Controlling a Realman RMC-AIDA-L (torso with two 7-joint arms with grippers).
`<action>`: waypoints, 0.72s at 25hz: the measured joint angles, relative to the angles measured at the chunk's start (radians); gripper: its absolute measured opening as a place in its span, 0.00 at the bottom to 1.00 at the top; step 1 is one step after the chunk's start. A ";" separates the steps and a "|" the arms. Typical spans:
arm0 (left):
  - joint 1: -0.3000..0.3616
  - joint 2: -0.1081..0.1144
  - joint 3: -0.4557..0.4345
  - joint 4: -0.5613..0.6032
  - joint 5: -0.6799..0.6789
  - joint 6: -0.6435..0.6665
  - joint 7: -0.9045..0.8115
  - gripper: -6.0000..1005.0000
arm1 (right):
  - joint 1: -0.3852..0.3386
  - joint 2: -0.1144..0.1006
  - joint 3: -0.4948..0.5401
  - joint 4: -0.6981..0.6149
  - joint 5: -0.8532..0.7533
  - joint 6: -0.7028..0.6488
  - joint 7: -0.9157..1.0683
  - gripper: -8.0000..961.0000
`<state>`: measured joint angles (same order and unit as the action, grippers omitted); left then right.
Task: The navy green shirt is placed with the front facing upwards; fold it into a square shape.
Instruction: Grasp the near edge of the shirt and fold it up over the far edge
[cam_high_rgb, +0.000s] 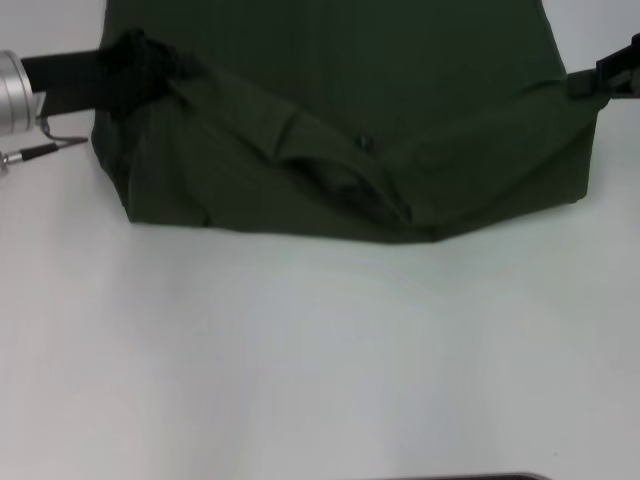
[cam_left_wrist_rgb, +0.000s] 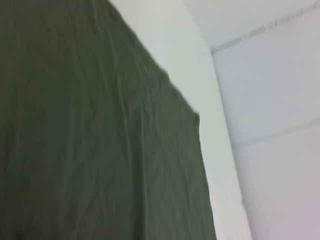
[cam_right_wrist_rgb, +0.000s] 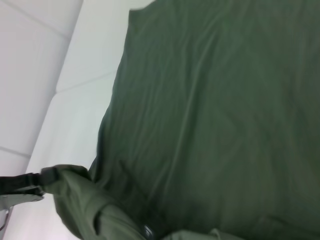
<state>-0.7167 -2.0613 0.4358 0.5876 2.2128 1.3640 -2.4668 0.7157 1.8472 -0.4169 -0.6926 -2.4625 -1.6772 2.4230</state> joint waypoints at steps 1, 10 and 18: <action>0.000 0.000 0.001 -0.006 -0.021 -0.026 0.002 0.05 | -0.001 0.000 0.000 0.000 0.001 0.017 0.005 0.02; -0.026 -0.008 0.010 -0.033 -0.064 -0.162 0.008 0.05 | 0.001 0.018 0.000 0.005 0.005 0.189 0.016 0.02; -0.075 -0.012 0.012 -0.084 -0.071 -0.231 0.049 0.05 | 0.015 0.028 -0.033 0.007 0.064 0.287 0.000 0.02</action>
<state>-0.7922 -2.0734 0.4479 0.5032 2.1418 1.1331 -2.4176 0.7305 1.8750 -0.4501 -0.6860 -2.3983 -1.3906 2.4230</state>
